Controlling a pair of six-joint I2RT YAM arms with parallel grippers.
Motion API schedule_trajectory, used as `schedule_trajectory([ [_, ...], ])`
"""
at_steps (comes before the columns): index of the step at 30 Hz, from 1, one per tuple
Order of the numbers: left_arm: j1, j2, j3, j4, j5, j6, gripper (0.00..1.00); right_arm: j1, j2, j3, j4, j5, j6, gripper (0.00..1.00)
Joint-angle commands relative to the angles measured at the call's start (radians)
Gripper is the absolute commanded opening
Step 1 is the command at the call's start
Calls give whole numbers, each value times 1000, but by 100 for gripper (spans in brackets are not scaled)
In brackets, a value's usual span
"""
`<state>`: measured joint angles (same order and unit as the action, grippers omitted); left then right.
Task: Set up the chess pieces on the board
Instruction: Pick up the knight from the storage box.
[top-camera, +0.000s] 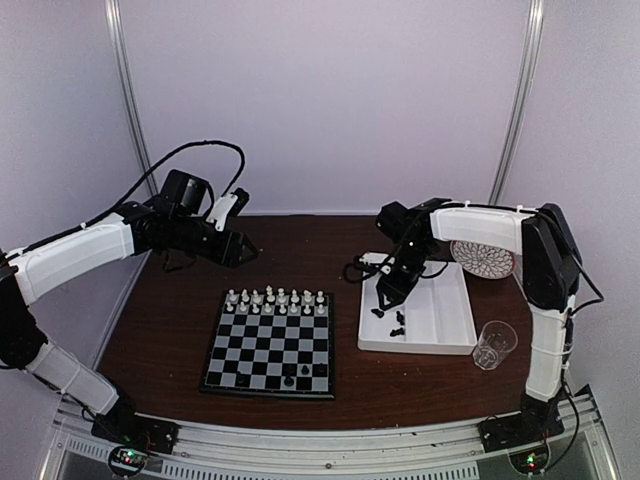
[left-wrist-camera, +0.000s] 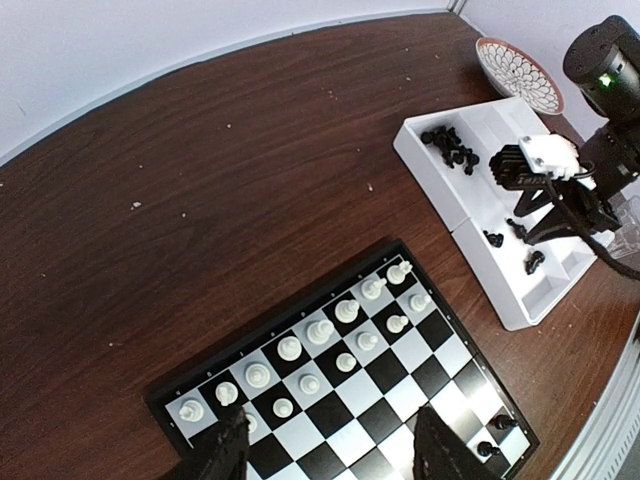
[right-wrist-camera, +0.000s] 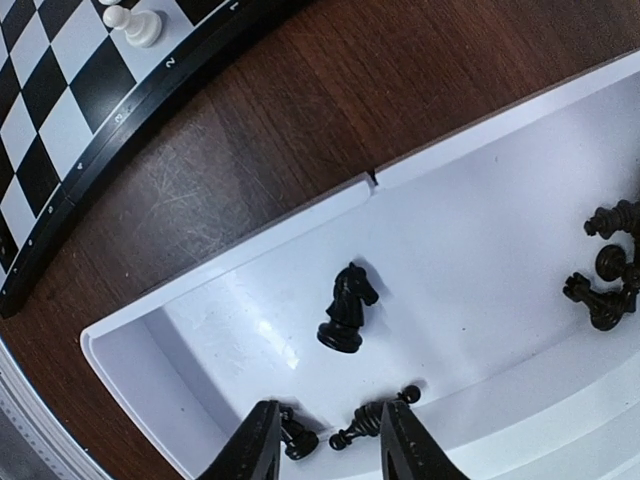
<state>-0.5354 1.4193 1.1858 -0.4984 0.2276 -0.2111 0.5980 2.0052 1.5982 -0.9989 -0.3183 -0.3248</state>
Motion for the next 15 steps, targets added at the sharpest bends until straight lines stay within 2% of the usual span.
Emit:
schedule_trajectory([
  [1, 8, 0, 12, 31, -5, 11, 56, 31, 32, -17, 32, -6, 42, 38],
  [15, 8, -6, 14, 26, -6, 13, 56, 50, 103, 14, 42, 102, 81, 32],
])
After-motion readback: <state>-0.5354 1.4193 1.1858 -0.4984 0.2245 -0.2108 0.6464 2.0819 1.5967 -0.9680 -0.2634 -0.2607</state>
